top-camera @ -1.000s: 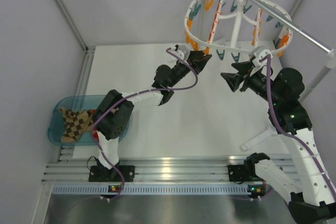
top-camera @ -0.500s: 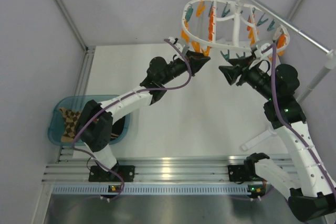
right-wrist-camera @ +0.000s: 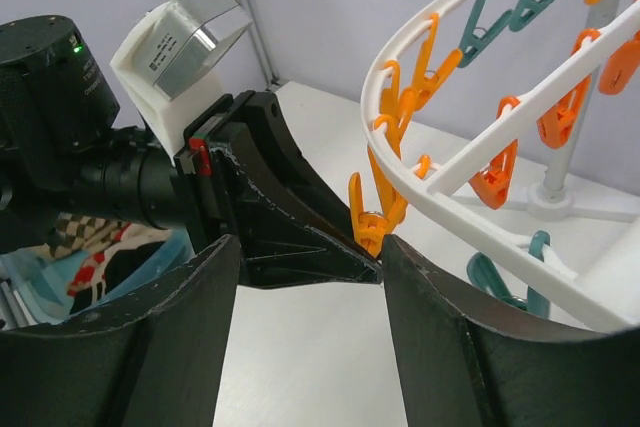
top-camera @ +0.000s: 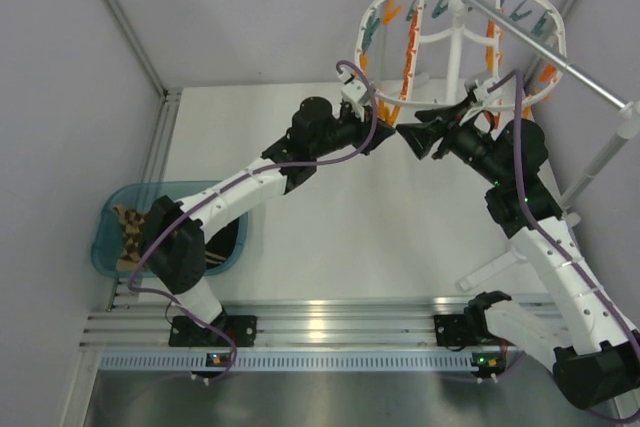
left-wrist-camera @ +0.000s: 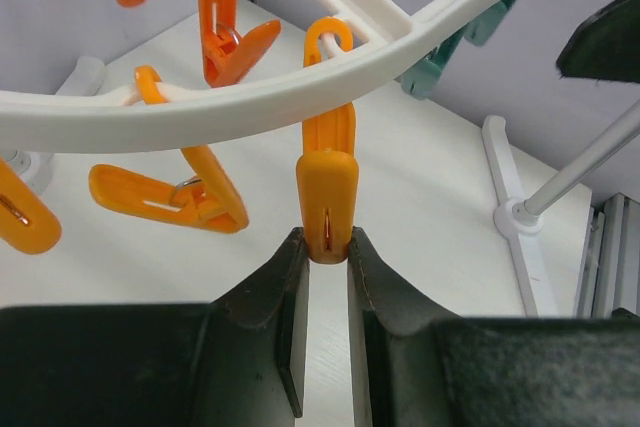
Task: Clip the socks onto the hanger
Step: Open the clamp at the hanger.
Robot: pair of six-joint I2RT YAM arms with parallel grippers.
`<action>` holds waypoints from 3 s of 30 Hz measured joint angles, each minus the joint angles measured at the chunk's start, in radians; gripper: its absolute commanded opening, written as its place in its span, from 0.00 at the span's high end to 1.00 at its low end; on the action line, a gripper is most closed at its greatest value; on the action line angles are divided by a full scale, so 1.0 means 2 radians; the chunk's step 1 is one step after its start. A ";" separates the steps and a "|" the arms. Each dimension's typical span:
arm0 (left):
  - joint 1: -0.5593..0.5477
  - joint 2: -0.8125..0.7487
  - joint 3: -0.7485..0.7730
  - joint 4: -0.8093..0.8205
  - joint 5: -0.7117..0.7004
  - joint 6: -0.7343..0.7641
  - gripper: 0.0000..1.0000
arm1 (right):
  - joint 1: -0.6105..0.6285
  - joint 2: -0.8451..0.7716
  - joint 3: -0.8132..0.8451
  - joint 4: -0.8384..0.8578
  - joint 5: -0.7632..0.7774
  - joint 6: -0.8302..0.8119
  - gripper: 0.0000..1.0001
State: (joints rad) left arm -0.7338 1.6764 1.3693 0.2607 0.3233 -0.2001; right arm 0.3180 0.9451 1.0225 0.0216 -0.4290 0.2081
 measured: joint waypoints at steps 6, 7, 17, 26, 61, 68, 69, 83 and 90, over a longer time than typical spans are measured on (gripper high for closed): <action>-0.005 -0.003 0.011 -0.027 -0.009 0.009 1.00 | 0.016 0.019 -0.005 0.008 0.010 0.025 0.39; -0.005 -0.003 0.012 -0.029 -0.011 0.009 1.00 | 0.019 0.022 -0.005 0.008 0.015 0.029 0.39; -0.010 -0.003 0.023 -0.058 -0.019 0.014 1.00 | 0.028 0.047 -0.004 0.007 0.074 0.104 0.36; -0.017 -0.004 0.028 -0.067 -0.027 0.016 1.00 | 0.037 0.074 -0.003 0.004 0.124 0.177 0.37; -0.027 -0.017 0.031 -0.107 -0.051 0.024 0.54 | 0.043 0.100 0.020 0.014 0.153 0.222 1.00; -0.021 -0.039 0.005 -0.076 -0.063 0.004 0.50 | 0.042 0.101 0.020 0.037 0.129 0.237 1.00; -0.019 -0.046 -0.006 -0.061 -0.063 0.002 0.50 | 0.042 0.101 0.020 0.039 0.125 0.240 1.00; -0.015 -0.057 -0.036 0.055 -0.056 -0.006 0.55 | 0.038 0.104 0.020 0.060 0.099 0.256 1.00; -0.015 -0.055 -0.035 0.068 -0.056 -0.006 0.97 | 0.038 0.104 0.020 0.064 0.101 0.256 0.88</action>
State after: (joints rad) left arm -0.7635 1.5661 1.2984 0.3973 0.2115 -0.2123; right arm 0.3935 1.1534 1.0626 0.1497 -0.2272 0.7193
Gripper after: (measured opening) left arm 0.160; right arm 0.276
